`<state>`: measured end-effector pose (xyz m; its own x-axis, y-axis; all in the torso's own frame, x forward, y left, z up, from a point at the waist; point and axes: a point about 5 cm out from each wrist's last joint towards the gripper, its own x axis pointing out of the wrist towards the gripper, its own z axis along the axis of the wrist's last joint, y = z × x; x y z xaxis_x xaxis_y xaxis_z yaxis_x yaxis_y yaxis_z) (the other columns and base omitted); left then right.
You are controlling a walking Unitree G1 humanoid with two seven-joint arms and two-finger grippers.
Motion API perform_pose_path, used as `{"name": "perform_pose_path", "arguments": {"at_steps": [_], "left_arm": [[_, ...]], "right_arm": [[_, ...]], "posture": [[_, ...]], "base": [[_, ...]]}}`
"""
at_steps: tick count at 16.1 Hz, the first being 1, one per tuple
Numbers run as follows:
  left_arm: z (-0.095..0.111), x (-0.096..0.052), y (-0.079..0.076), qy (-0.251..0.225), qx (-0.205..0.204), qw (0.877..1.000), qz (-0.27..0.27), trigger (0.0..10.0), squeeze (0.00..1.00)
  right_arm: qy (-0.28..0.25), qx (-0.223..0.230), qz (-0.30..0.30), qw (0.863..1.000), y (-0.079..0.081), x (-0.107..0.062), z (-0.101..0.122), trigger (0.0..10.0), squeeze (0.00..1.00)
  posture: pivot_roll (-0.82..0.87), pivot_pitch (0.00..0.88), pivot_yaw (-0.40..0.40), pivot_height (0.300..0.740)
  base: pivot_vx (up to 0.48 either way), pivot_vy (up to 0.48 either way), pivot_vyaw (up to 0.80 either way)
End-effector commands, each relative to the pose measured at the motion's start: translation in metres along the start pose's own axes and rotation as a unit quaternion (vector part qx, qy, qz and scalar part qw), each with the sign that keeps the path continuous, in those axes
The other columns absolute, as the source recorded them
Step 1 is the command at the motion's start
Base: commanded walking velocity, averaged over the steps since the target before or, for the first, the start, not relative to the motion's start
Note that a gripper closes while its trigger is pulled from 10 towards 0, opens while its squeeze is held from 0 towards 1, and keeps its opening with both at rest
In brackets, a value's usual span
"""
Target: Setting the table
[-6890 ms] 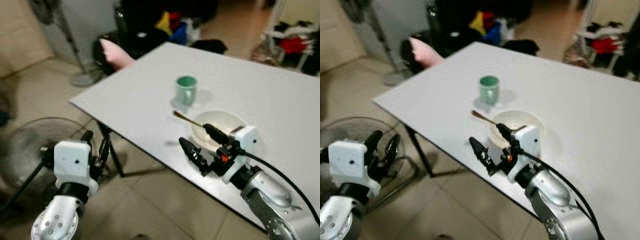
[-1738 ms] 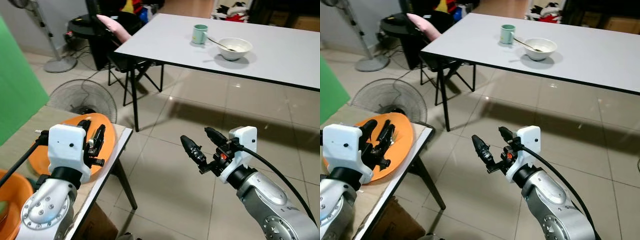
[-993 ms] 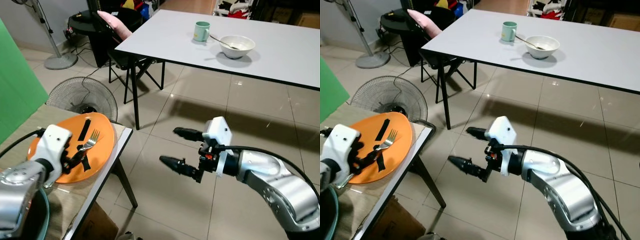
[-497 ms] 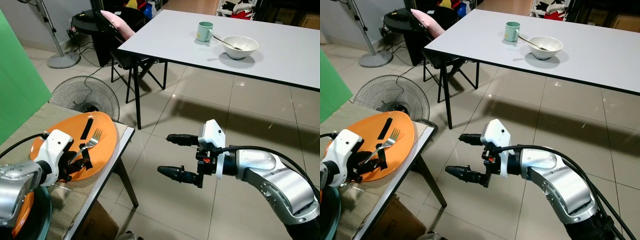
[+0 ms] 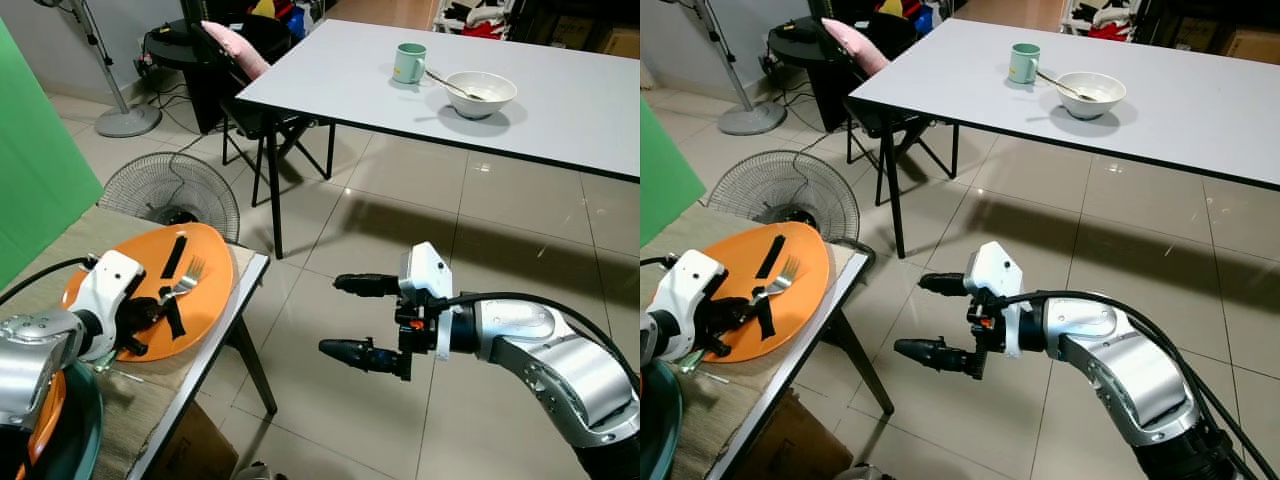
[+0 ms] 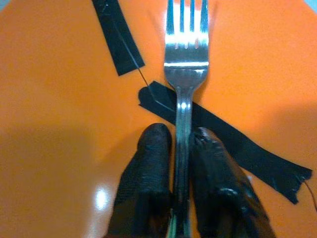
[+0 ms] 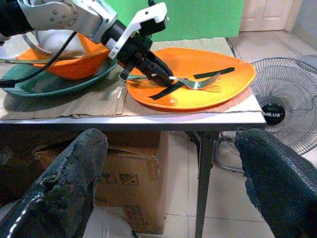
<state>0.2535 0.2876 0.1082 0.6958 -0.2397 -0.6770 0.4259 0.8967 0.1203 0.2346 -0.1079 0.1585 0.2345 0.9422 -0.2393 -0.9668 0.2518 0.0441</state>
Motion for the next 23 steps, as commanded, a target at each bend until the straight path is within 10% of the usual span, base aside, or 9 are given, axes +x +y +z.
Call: {"name": "perform_pose_path", "arguments": {"at_steps": [1,6,7,11,17,18,19,23], "left_arm": [[-0.003,0.002,0.0,0.017,0.007,1.0,-0.002,0.0,0.0],[-0.003,0.005,0.001,0.018,0.011,1.0,0.001,0.0,0.0],[0.0,0.004,0.0,0.006,0.013,1.0,0.001,0.0,0.0],[0.03,-0.009,-0.022,-0.083,0.033,0.996,0.002,0.0,0.0],[0.091,-0.018,-0.094,-0.269,0.012,0.963,0.003,0.0,0.0],[0.096,-0.017,-0.106,-0.292,0.0,0.956,0.012,8.0,0.0],[0.097,-0.017,-0.118,-0.324,-0.034,0.944,0.052,10.0,0.0],[0.09,-0.026,-0.13,-0.355,-0.055,0.926,0.116,10.0,0.0]], "right_arm": [[0.003,-0.011,0.013,1.0,0.001,0.001,0.004,10.0,0.83],[0.002,-0.011,0.024,1.0,0.003,0.001,0.005,10.0,0.66],[0.001,-0.013,0.021,1.0,0.002,0.001,0.005,10.0,0.0],[-0.051,0.017,-0.087,0.995,-0.007,-0.006,0.005,10.0,0.0],[-0.075,0.08,-0.327,0.939,-0.019,-0.026,-0.01,10.0,0.0],[-0.071,0.084,-0.349,0.931,-0.018,-0.028,-0.012,10.0,0.0],[-0.064,0.094,-0.397,0.911,-0.017,-0.031,-0.016,10.0,0.0],[-0.062,0.109,-0.454,0.882,-0.018,-0.032,-0.019,10.0,0.0]], "posture": [[-0.03,0.03,0.054,0.74],[-0.03,0.026,0.052,0.74],[-0.03,0.024,0.049,0.74],[-0.02,0.014,0.035,0.74],[-0.03,0.016,0.039,0.74],[-0.05,0.017,0.047,0.74],[-0.06,0.018,0.052,0.74],[-0.06,0.024,0.049,0.74]], "base": [[0.0,0.0,0.0],[0.0,0.0,0.0],[0.0,0.0,0.0],[0.0,0.0,0.0],[0.0,0.0,0.0],[0.0,0.0,0.0],[0.0,0.0,0.0],[0.0,0.0,-0.8]]}}
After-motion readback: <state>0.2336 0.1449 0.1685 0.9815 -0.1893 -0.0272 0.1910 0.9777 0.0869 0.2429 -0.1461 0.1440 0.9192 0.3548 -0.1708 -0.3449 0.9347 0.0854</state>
